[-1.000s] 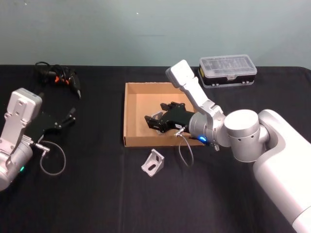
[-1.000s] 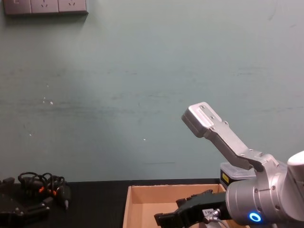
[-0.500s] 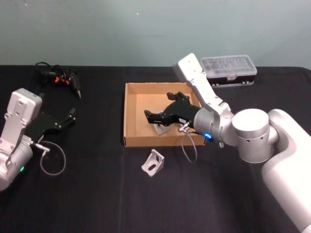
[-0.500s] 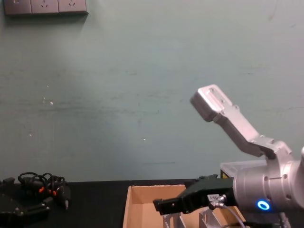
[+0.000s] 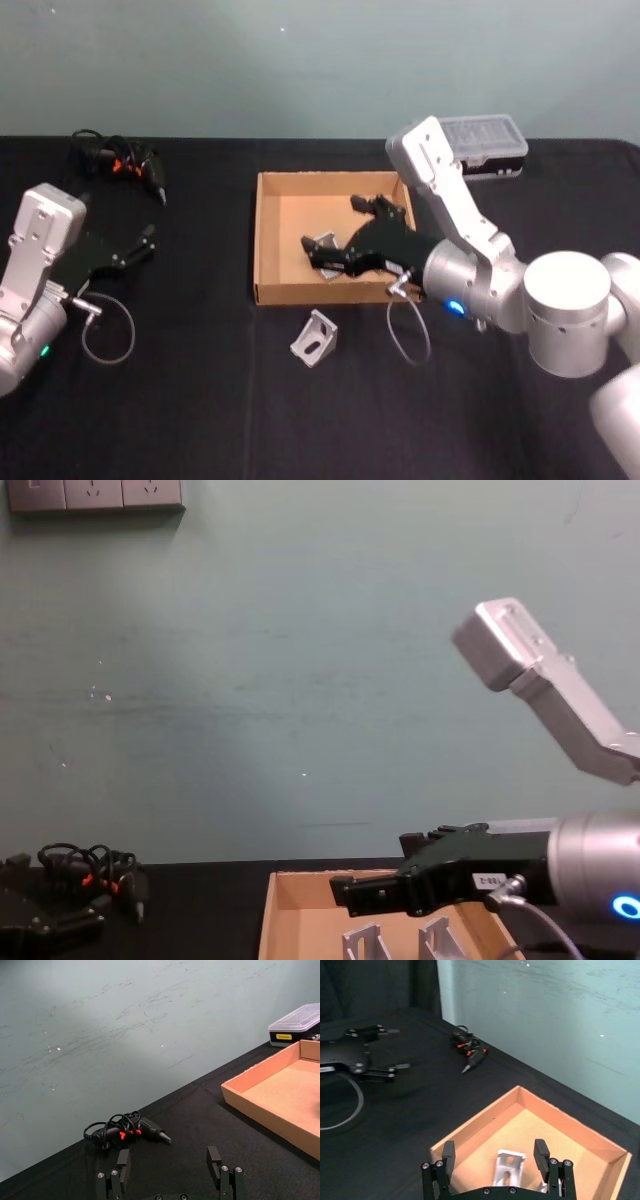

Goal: Use one hand to pick up the angle iron from the table and place it into the box.

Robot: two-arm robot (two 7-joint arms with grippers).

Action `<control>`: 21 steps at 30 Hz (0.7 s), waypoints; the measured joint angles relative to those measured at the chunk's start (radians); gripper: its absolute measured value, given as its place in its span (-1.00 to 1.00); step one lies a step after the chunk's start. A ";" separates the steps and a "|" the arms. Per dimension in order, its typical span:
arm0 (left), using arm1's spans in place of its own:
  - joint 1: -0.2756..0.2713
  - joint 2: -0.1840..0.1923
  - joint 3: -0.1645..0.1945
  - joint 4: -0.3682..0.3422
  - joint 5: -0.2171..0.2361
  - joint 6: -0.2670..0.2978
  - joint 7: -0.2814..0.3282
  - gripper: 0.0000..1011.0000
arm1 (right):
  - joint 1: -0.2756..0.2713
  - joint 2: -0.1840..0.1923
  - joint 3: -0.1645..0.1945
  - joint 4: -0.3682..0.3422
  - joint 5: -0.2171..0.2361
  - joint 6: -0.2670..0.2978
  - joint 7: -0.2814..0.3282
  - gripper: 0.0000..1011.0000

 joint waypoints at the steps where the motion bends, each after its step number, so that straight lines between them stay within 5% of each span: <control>1: 0.000 0.000 0.000 0.000 0.000 0.000 0.000 0.98 | -0.017 0.010 0.003 -0.027 0.011 0.010 0.004 0.98; 9: 0.000 0.000 0.000 0.000 0.000 0.000 0.000 0.98 | -0.091 0.060 0.002 -0.142 0.064 0.075 0.025 0.98; 21: 0.000 0.000 0.000 0.000 0.000 0.000 0.000 0.98 | -0.150 0.117 -0.018 -0.189 0.106 0.137 0.030 0.98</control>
